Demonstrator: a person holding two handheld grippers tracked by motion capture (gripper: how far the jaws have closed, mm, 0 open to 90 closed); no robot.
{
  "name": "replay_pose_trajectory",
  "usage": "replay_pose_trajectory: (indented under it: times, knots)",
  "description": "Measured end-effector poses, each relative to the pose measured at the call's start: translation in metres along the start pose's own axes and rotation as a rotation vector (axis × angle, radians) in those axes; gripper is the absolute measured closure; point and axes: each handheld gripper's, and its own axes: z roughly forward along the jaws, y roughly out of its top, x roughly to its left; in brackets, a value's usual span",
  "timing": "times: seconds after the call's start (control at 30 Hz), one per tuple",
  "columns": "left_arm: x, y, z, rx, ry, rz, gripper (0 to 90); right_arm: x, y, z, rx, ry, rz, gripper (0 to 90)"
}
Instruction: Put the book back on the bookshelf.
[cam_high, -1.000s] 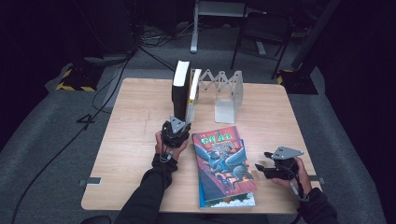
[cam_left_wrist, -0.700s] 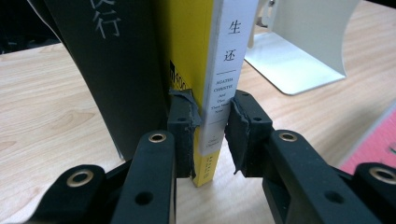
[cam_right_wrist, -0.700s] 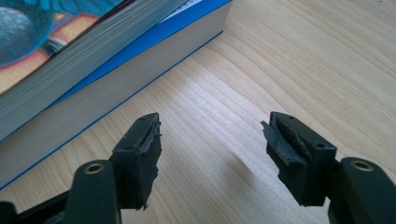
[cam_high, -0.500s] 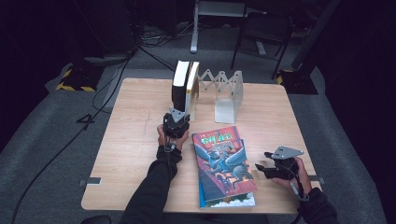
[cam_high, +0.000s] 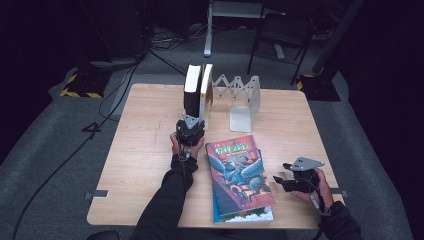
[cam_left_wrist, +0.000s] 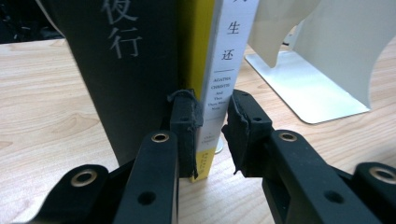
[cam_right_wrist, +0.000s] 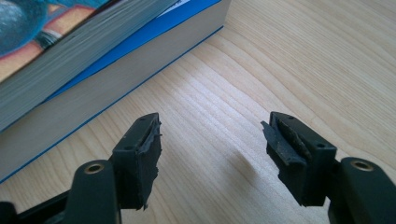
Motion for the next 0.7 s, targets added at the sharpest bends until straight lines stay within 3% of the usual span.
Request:
replay_pose_trajectory:
  times: [0.07,0.13,0.2,0.37,0.47,0.57,0.7]
  knots:
    - [-0.002,-0.001,-0.004,-0.002,-0.006,0.013,71.9,0.0,0.0,0.0,0.001,0.0,0.0,35.5]
    - [-0.004,-0.002,-0.009,0.002,-0.009,0.051,72.4,0.0,0.0,0.0,0.0,0.0,-0.001,35.5]
    - [-0.005,-0.002,-0.011,0.002,-0.013,0.062,78.4,0.001,0.001,0.0,0.001,0.0,-0.004,35.5]
    - [-0.004,0.001,-0.011,0.005,-0.016,0.075,87.6,0.001,0.001,0.001,0.003,0.002,0.0,35.5]
    - [-0.006,0.006,-0.007,0.003,-0.028,0.078,89.4,0.001,0.0,0.001,0.005,0.004,-0.002,35.5]
    - [-0.012,0.009,-0.003,0.01,-0.013,0.101,89.5,0.001,0.0,0.001,0.004,0.004,0.0,35.5]
    - [-0.01,0.013,0.002,0.018,0.001,0.087,89.5,0.001,0.0,0.001,0.005,0.004,0.004,35.5]
